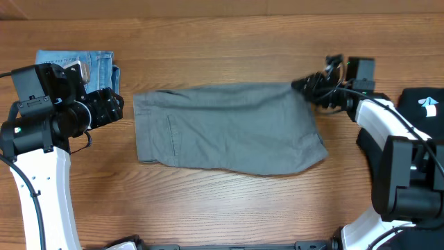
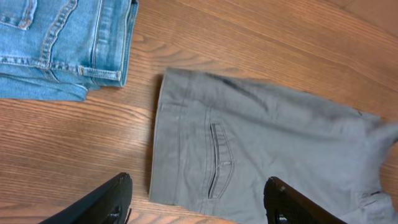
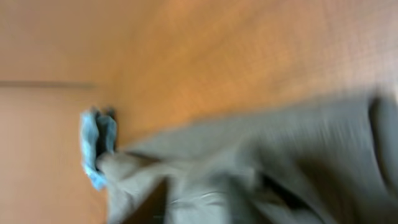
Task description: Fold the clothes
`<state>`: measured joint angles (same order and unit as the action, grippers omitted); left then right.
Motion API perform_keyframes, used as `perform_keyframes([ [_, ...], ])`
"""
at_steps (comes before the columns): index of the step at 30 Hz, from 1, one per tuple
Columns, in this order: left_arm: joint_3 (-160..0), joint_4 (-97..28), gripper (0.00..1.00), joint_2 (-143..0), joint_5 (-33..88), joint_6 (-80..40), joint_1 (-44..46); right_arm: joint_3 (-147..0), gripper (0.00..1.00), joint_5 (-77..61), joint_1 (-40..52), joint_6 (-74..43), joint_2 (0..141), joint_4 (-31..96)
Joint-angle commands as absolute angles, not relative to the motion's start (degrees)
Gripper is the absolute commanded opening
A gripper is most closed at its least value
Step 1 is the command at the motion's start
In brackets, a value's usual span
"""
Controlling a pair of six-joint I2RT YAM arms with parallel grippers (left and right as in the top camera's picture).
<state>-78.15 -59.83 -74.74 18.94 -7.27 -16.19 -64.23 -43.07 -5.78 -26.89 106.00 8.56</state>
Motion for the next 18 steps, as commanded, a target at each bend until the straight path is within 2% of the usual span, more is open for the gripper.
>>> perform_keyframes([
  [1, -78.9, -60.2, 0.71, -73.8, 19.9, -6.4, -16.5, -65.8, 0.83, -44.8, -7.5, -32.2, 104.9, 7.1],
  [2, -78.9, -60.5, 0.71, -73.8, 19.9, -6.4, -16.5, -65.8, 0.83, -43.3, -7.8, -32.1, 104.9, 8.1],
  [4, -78.9, -60.9, 0.71, -73.8, 19.9, -6.4, -16.5, -65.8, 0.75, -39.8, -9.1, -31.5, 104.9, 13.2],
  [8, -78.9, -61.2, 0.71, -73.8, 19.9, -6.3, -16.5, -65.7, 0.66, -31.6, -9.3, -21.2, 104.9, 21.8],
  [10, -78.9, -61.3, 0.71, -73.8, 19.4, -6.3, -16.5, -65.6, 0.66, -26.0, -8.6, -18.7, 104.9, 23.3],
  [16, -78.9, -63.3, 0.72, -73.8, 19.3, -6.2, -16.5, -65.6, 0.66, -23.8, -6.0, -13.2, 106.3, 18.1],
  [18, -78.9, -64.7, 0.72, -73.8, 19.3, -6.1, -16.5, -65.6, 0.63, -23.2, -5.4, -13.5, 107.9, 14.4],
])
